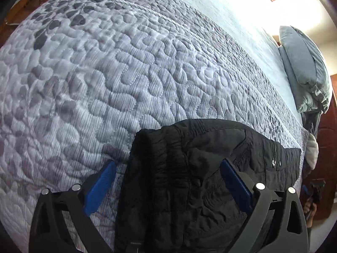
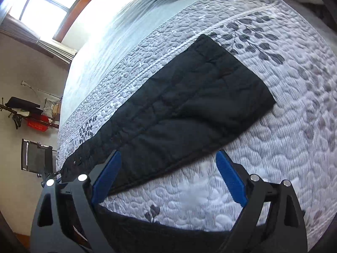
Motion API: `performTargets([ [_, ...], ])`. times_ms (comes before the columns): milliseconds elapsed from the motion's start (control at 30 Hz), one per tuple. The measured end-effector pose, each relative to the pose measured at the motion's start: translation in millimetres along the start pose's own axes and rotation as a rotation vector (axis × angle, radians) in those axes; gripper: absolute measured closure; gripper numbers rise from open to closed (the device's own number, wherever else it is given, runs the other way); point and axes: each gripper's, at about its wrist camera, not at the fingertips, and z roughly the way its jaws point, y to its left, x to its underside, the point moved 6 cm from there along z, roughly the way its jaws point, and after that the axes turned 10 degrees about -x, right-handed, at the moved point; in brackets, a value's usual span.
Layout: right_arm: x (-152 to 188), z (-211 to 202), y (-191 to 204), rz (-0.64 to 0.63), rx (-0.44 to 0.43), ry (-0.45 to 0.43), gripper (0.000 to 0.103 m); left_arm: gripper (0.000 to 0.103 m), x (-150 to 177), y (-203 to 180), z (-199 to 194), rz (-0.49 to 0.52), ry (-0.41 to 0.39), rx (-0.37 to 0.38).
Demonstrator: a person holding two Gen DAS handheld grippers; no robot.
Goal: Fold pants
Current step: 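Close left gripper on the waistband while right gripper closes on the leg hems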
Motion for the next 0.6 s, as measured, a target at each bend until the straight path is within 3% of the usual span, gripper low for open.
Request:
performTargets([
  [67, -24.1, 9.2, -2.5, -0.021, 0.013, 0.014, 0.012, 0.006, 0.5, -4.7, 1.4, 0.038, 0.014, -0.002],
  [233, -86.2, 22.5, -21.8, -0.042, 0.047, 0.017, 0.012, 0.024, -4.1, -13.0, 13.3, 0.104, 0.021, -0.082],
  [333, -121.0, 29.7, -42.5, -0.026, 0.064, 0.0, 0.012, 0.029, -5.8, -17.3, 15.9, 0.118, -0.001, -0.119],
  [400, -138.1, 41.7, -56.1, -0.024, 0.079, 0.008, 0.012, 0.028, -4.8, -20.0, 17.0, 0.102, -0.003, -0.118],
  [500, -154.8, 66.6, -74.2, -0.038, 0.119, 0.04, 0.012, 0.003, -11.5, -25.3, 28.1, 0.065, 0.009, -0.051],
  [600, -167.6, 86.3, -82.8, -0.069, 0.124, 0.065, 0.012, 0.003, -9.8, -35.6, 38.4, 0.116, -0.002, -0.156],
])
